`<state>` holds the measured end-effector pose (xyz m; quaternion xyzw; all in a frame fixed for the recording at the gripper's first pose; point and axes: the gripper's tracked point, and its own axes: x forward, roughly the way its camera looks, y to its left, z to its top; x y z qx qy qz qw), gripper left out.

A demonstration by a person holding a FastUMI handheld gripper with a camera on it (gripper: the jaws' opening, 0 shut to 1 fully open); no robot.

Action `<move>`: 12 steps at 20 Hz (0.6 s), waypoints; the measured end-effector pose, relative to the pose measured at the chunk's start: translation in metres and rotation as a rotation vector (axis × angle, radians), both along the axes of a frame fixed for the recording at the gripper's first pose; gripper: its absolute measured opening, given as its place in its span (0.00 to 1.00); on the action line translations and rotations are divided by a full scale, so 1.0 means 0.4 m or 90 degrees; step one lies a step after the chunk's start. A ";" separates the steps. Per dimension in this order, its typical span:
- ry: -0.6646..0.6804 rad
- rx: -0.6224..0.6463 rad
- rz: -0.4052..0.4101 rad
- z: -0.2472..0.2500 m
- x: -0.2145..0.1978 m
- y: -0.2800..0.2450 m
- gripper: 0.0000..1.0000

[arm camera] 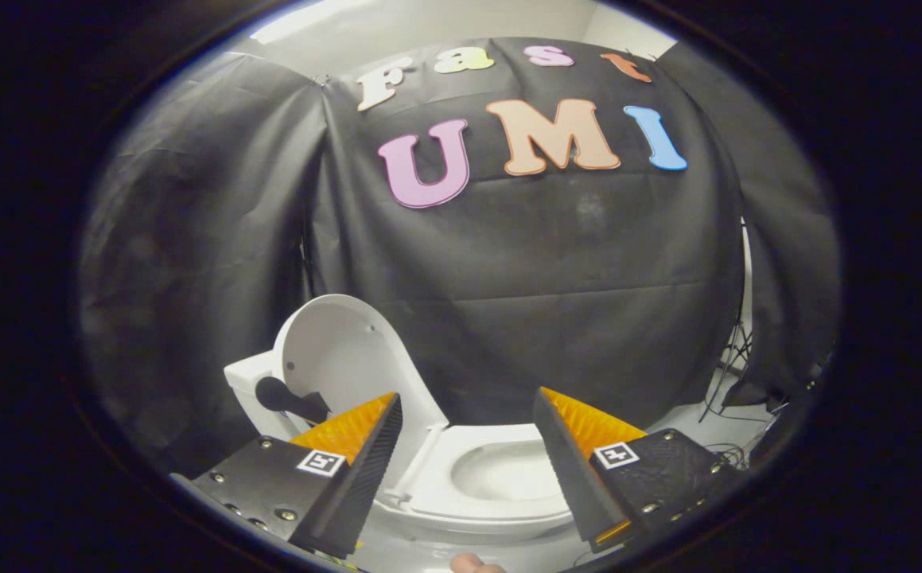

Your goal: Open the toilet lid.

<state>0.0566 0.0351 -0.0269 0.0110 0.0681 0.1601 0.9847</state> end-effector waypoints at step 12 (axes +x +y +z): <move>-0.032 -0.057 -0.059 0.040 -0.027 -0.194 0.98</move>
